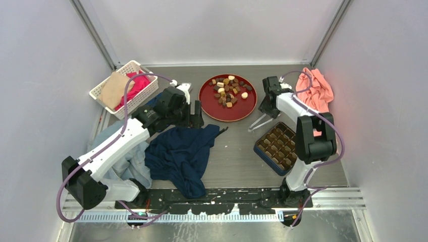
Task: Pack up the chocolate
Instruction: Pick up the clamp at the center of the board.
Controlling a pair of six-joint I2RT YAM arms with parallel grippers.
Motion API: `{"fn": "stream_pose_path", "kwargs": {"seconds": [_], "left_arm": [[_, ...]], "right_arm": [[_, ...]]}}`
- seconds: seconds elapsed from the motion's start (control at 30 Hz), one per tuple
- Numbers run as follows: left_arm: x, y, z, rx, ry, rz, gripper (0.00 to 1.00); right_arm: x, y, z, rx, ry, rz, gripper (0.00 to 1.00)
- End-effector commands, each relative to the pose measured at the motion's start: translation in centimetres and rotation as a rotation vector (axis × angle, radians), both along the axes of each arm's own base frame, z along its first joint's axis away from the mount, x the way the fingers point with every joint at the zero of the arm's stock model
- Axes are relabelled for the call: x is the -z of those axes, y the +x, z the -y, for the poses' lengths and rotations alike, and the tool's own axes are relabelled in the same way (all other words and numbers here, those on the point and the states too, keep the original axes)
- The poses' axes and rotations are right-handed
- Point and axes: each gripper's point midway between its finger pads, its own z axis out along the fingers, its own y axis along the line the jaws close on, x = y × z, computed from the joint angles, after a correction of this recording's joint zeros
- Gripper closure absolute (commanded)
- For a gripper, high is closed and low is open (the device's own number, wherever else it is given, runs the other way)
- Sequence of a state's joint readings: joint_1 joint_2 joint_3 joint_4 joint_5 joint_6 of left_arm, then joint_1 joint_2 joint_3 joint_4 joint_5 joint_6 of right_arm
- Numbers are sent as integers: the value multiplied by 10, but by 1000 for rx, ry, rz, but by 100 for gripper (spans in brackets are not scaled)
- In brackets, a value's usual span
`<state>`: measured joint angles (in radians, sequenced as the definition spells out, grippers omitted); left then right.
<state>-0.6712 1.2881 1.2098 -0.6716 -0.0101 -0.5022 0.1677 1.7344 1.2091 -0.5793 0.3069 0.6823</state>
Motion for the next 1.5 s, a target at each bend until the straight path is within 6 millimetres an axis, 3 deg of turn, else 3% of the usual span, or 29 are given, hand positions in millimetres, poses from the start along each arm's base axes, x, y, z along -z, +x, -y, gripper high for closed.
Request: {"fn": "stream_pose_path", "kwargs": {"seconds": [0.0,0.17,0.37,0.87,1.0,1.1,1.33,1.47], "left_arm": [[-7,4,1,23,8,26,15],[-3,6,1,33,25,22,15],[4,8,2,42,49,4,15],[7,9,3,44,55,-1,15],[8,9,3,44,55,-3,15],[6,9,3,43,54,-1,15],[1,11,-2,34,72,19,15],[-6,14,-7,21,91,44,15]], "right_arm": [[-12,33,-2,-15,0,63,48],[3,37,-4,-19,2,39,47],[17,41,-7,-31,14,16,53],[31,45,-11,-70,18,-14,74],[31,48,-13,-85,17,-19,89],[19,51,-12,-100,8,-4,99],[-27,53,-8,-138,-28,76,100],[-57,51,-23,-200,0,151,100]]}}
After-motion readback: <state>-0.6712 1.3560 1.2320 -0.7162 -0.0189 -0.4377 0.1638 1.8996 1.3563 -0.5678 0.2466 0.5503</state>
